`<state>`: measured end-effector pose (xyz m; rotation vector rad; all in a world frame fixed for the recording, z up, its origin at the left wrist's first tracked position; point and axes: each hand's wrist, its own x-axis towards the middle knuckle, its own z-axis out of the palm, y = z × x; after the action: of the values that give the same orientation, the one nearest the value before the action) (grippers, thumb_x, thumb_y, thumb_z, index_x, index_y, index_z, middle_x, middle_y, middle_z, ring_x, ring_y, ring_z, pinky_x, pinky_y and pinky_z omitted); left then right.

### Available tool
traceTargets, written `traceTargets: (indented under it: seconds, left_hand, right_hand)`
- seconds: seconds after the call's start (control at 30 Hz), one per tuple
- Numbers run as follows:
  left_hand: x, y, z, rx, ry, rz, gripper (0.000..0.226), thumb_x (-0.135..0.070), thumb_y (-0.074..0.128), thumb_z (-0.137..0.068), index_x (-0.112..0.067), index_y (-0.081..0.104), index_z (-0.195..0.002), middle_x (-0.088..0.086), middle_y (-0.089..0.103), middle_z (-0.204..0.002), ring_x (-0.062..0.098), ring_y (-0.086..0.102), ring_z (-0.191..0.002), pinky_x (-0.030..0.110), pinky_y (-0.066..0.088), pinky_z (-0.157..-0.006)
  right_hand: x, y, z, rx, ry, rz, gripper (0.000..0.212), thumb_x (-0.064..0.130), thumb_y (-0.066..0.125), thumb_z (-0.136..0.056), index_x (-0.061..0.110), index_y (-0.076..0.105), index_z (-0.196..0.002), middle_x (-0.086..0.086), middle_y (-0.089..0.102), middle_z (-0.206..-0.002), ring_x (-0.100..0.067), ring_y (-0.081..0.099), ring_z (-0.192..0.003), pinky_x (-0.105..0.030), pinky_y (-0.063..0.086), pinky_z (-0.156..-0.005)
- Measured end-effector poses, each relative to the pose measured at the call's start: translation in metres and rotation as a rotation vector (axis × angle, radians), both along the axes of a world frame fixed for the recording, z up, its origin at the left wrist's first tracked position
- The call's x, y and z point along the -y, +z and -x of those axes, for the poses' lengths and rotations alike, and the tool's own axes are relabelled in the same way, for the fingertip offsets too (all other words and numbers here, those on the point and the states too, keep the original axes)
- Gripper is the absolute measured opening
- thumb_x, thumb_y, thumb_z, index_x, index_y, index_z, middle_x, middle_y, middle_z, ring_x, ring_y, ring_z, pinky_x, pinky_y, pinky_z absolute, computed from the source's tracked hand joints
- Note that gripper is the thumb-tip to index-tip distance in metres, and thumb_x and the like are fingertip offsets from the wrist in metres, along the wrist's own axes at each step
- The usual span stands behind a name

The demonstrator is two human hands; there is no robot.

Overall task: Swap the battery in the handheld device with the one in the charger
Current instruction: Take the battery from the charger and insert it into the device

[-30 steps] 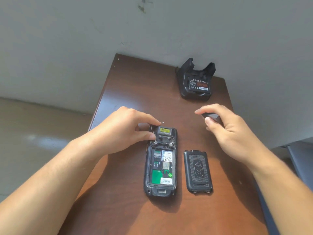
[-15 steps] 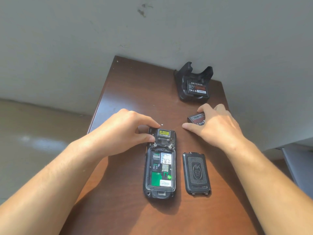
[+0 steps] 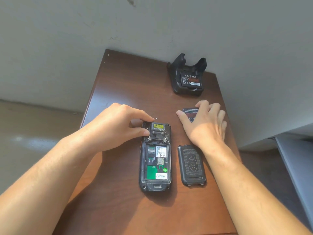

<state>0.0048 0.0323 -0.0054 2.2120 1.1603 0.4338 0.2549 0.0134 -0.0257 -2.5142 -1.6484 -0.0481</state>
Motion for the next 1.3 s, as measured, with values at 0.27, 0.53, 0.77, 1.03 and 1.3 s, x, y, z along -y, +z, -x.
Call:
traceTargets:
  seconds: [0.27,0.53,0.77,1.03,1.3]
  left_hand:
    - [0.001,-0.001,0.0,0.007,0.015,0.025,0.033,-0.043,0.075,-0.08,-0.043,0.07,-0.113,-0.058,0.045,-0.058,-0.021,0.051,-0.065,0.008,0.033,-0.056]
    - [-0.003,-0.003,0.0,0.018,0.011,0.04,0.033,-0.042,0.075,-0.08,-0.043,0.071,-0.112,-0.058,0.044,-0.057,-0.023,0.05,-0.067,0.011,0.032,-0.058]
    - [-0.001,-0.003,0.0,0.029,0.01,0.031,0.032,-0.042,0.075,-0.081,-0.043,0.07,-0.113,-0.054,0.048,-0.058,-0.021,0.051,-0.067,0.013,0.036,-0.06]
    - [-0.002,-0.002,0.0,0.027,0.014,0.051,0.033,-0.043,0.075,-0.08,-0.043,0.07,-0.113,-0.055,0.047,-0.057,-0.021,0.05,-0.064,0.021,0.037,-0.06]
    - [-0.003,-0.003,0.0,0.025,0.01,0.047,0.032,-0.042,0.075,-0.08,-0.043,0.071,-0.112,-0.056,0.046,-0.056,-0.022,0.052,-0.066,0.013,0.034,-0.059]
  right_hand:
    - [-0.079,0.056,-0.009,-0.358,0.038,-0.156,0.061,0.063,0.06,-0.085,0.022,0.055,-0.13,-0.01,0.055,-0.134,-0.03,0.052,-0.127,-0.037,0.041,-0.101]
    - [-0.129,0.056,-0.011,-0.157,0.053,0.113,0.066,0.072,0.062,-0.066,0.025,0.071,-0.113,-0.015,0.064,-0.125,-0.04,0.053,-0.125,-0.04,0.05,-0.091]
    - [-0.14,0.06,-0.005,-0.051,0.019,0.175,0.06,0.06,0.065,-0.067,0.017,0.071,-0.108,-0.018,0.065,-0.12,-0.039,0.062,-0.106,-0.033,0.045,-0.075]
    - [-0.131,0.067,0.002,0.021,0.046,0.141,0.049,0.049,0.061,-0.076,0.015,0.071,-0.11,-0.02,0.064,-0.123,-0.042,0.061,-0.113,-0.035,0.045,-0.08]
    - [-0.121,0.077,-0.014,-0.195,0.099,0.152,0.033,0.044,0.046,-0.084,0.025,0.069,-0.097,-0.015,0.066,-0.117,-0.033,0.051,-0.095,-0.031,0.038,-0.071]
